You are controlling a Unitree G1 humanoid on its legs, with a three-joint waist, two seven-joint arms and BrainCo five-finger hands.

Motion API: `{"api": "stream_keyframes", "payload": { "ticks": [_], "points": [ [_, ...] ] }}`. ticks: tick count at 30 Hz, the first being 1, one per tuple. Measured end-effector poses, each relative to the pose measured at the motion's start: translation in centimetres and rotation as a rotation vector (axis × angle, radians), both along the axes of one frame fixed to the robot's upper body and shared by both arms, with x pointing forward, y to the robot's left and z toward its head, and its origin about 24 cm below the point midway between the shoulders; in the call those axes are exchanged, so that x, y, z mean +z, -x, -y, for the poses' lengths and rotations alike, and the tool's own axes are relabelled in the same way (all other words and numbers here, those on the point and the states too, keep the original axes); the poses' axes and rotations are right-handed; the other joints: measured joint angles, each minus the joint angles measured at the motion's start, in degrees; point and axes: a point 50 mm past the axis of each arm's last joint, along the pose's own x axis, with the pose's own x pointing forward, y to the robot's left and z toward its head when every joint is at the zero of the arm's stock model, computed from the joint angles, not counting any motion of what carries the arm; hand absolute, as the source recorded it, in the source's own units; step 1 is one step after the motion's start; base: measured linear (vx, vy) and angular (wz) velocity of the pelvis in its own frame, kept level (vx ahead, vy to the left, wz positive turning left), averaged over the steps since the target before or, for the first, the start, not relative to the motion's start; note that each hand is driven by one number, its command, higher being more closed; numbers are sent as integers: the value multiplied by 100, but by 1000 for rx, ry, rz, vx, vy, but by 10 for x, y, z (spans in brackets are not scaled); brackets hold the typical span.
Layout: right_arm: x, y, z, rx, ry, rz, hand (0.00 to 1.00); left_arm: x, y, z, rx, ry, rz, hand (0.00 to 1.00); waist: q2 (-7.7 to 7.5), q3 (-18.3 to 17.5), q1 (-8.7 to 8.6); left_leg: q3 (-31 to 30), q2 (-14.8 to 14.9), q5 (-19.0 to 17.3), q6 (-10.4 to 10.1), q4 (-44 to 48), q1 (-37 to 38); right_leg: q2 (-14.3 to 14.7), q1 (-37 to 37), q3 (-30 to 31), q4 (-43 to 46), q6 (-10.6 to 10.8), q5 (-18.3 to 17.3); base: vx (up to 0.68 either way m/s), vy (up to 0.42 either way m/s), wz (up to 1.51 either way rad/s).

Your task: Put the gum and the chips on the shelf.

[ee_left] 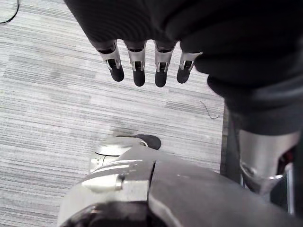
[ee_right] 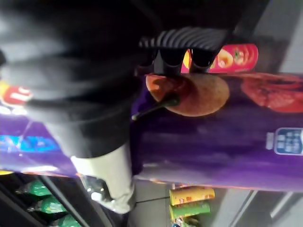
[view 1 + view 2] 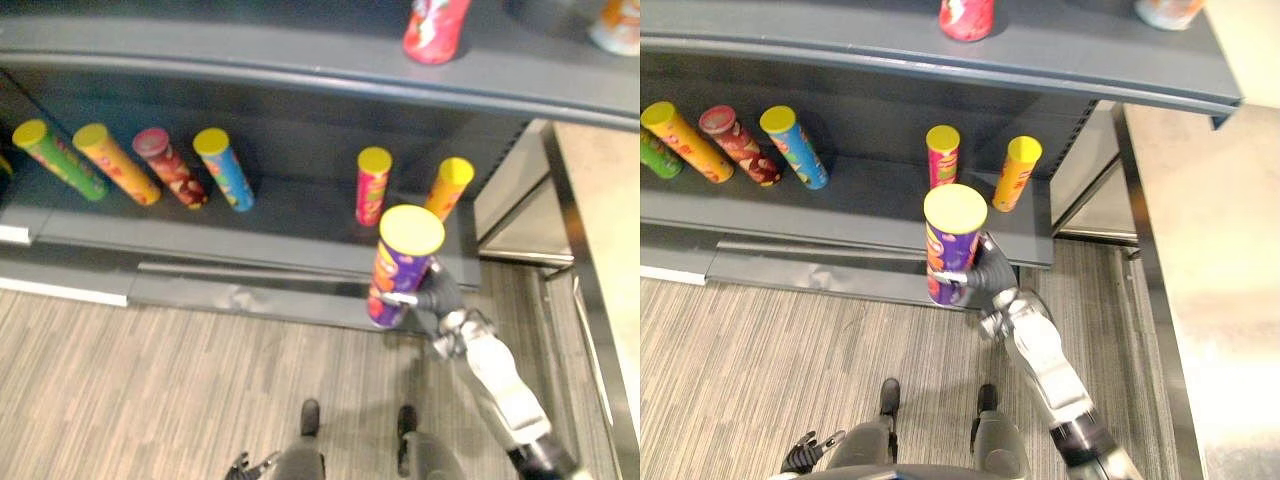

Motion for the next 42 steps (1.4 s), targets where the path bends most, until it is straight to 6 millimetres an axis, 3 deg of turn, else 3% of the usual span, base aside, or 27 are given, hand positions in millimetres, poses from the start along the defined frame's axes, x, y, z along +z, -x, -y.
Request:
{"api": "stream_keyframes", "payload": {
  "ticks": [3, 5, 14, 17, 20, 29, 42],
  "points": [
    [11, -32, -7, -44, 24, 0, 100, 1, -3, 1, 5, 3, 14, 0, 37, 143, 134, -122, -22, 55, -4, 2, -87, -9, -29, -28, 9, -1, 0, -32, -3, 20],
    [34, -56, -13, -86, 40, 44, 100, 1, -7, 4, 11, 9, 28, 0, 111, 344, 164, -212, -17, 123, -12, -2, -188, -9, -72, -100, 19, -12, 7, -60, -15, 25],
    [116, -112, -18, -251, 9, 128, 100, 7, -30, 12, 60, 46, 116, 0, 372, 987, 496, -742, 14, 335, -101, 52, -639, 46, -269, -456, 92, -38, 23, -39, -28, 25],
    [138, -126, -10, -326, -18, 114, 100, 10, -43, 15, 66, 59, 151, 0, 490, 1204, 727, -875, 5, 344, -115, 165, -830, 42, -363, -538, 133, -39, 22, -30, -4, 20],
    [151, -133, -3, -376, -56, 90, 100, 12, -50, 18, 49, 57, 168, 0, 572, 1287, 874, -1059, 3, 388, -157, 232, -1083, 42, -495, -676, 144, -41, 22, -17, -15, 28],
    [156, -140, 15, -470, -166, 18, 100, 20, -80, 32, 5, 69, 241, 0, 723, 1382, 1341, -1304, 0, 559, -231, 190, -1631, 1, -1044, -842, 401, -131, -51, 3, -5, 13],
    [183, -135, -4, -498, -141, 112, 100, 28, -99, 46, 73, 120, 316, 0, 791, 1445, 1494, -1357, 82, 805, -359, -20, -2324, -66, -2063, -948, 1050, -228, -256, -16, -48, 4]
  ]
}}
